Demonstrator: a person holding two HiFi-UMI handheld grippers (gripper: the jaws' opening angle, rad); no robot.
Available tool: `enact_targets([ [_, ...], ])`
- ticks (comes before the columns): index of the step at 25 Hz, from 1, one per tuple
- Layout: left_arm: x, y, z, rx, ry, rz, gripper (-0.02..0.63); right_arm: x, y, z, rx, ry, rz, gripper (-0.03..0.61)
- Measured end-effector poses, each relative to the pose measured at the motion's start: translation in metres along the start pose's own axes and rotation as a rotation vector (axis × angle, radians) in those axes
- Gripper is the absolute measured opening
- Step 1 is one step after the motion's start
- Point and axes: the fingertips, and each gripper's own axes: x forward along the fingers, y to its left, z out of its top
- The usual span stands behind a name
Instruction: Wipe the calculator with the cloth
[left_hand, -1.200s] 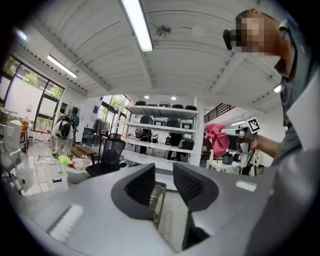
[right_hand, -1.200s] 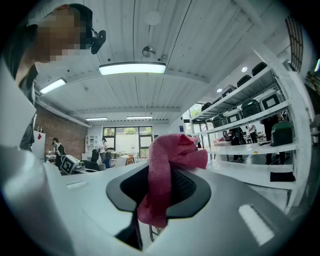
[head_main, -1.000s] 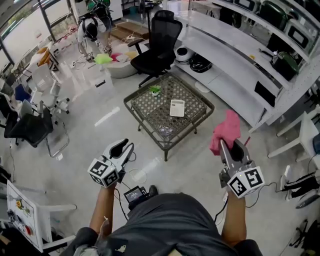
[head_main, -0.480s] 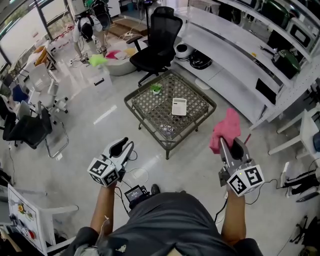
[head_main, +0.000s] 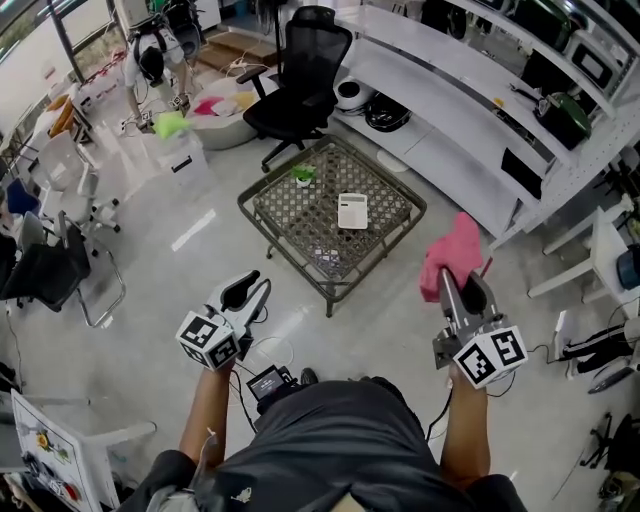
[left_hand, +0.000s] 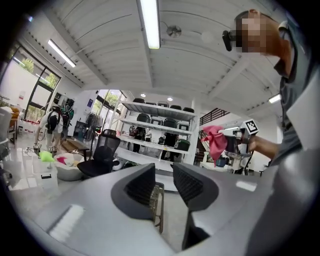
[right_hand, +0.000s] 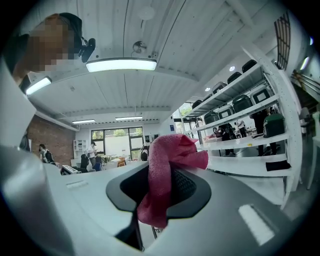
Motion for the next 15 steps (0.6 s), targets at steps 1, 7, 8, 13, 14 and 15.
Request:
enact_targets([
  [1,0.004,0.000,0.002,-0.009,-0.005,-0.010,0.170,0.001,0.000,0.000,-0.003,0.003,-0.006,0.086],
  [7,0.021,0.007,-0.003,-0.032,-0.002,-0.029,0.170,0.010,-0.010,-0.004,-0.009,0.033,-0.035,0.086],
  [8,0.024,0.008,-0.004,-0.040,0.002,-0.027,0.170,0.013,-0.014,-0.005,-0.006,0.036,-0.036,0.086],
  [13,0.038,0.015,-0.010,-0.046,0.025,0.004,0.170,0.037,-0.034,-0.012,0.012,0.050,-0.007,0.086],
  [14,0.041,0.017,-0.008,-0.050,0.024,0.018,0.170,0.043,-0.039,-0.014,0.017,0.053,0.002,0.086],
  [15,0.043,0.020,-0.008,-0.048,0.026,0.033,0.170,0.051,-0.044,-0.016,0.024,0.056,0.012,0.086],
])
